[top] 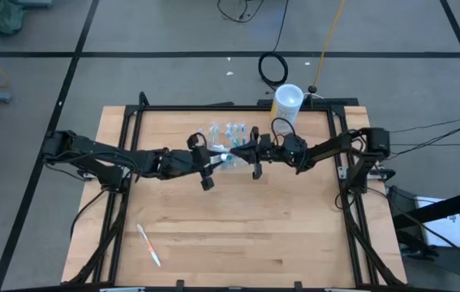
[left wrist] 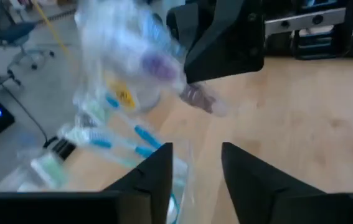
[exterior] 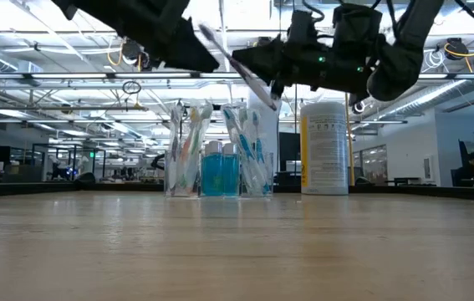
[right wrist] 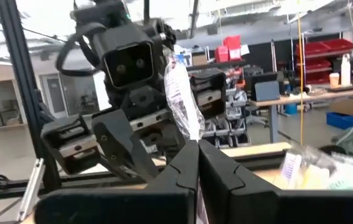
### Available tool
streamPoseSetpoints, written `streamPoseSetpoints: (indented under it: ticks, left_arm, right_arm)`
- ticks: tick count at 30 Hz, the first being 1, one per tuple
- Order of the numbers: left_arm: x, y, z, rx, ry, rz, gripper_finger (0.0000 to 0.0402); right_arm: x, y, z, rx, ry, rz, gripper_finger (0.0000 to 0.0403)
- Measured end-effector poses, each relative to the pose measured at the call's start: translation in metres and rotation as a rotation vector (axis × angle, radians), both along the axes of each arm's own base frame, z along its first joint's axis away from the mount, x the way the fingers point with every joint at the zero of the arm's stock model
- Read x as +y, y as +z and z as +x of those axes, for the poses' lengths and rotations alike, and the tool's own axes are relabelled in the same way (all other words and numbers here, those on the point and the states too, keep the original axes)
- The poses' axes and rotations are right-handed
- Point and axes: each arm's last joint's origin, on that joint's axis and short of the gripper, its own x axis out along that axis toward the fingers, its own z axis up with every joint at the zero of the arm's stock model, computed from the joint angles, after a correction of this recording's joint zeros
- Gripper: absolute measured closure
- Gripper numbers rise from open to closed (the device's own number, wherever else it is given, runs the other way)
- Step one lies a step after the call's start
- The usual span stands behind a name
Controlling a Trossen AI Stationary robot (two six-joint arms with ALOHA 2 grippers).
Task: Pick & Place toothbrushing station
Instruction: Put the purple toothbrush into the transparent organizer
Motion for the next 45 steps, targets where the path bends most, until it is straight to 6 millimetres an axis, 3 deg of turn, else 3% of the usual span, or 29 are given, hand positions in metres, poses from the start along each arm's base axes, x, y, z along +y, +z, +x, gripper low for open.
streamPoseSetpoints:
  ticks: [5, 10, 15, 24, 26, 32, 39, 45]
  left_arm:
    - [0.005, 0.01, 0.004, -0.112, 0.017, -0.002, 0.0217]
    - [0.009, 0.02, 0.006, -0.198, -0.01, 0.028, 0.0211]
    - [0.009, 0.021, 0.007, -0.213, -0.056, 0.01, 0.0255]
    - [0.009, 0.021, 0.007, -0.212, -0.055, 0.01, 0.0383]
    - [0.009, 0.02, 0.007, -0.208, -0.056, 0.01, 0.0389]
    - [0.009, 0.016, 0.006, -0.181, -0.045, -0.028, 0.0376]
    - [0.022, 0.013, 0.007, -0.174, -0.15, -0.194, 0.0384]
    - [0.03, 0.008, 0.005, -0.135, -0.122, -0.232, 0.0387]
  right_arm:
    - [0.004, 0.005, -0.008, -0.013, 0.009, -0.003, 0.0403]
    - [0.007, 0.002, -0.009, 0.008, 0.018, 0.001, 0.0403]
    - [0.006, -0.001, -0.008, 0.036, 0.017, 0.007, 0.0403]
    - [0.006, -0.001, -0.008, 0.043, 0.012, -0.011, 0.0403]
    - [0.006, -0.002, -0.008, 0.05, 0.008, -0.042, 0.0399]
    - [0.011, -0.01, -0.006, 0.129, 0.013, -0.101, 0.0346]
    - [0.012, -0.017, -0.005, 0.205, 0.031, -0.019, 0.0255]
    - [0.011, -0.014, -0.003, 0.197, 0.032, 0.006, 0.0206]
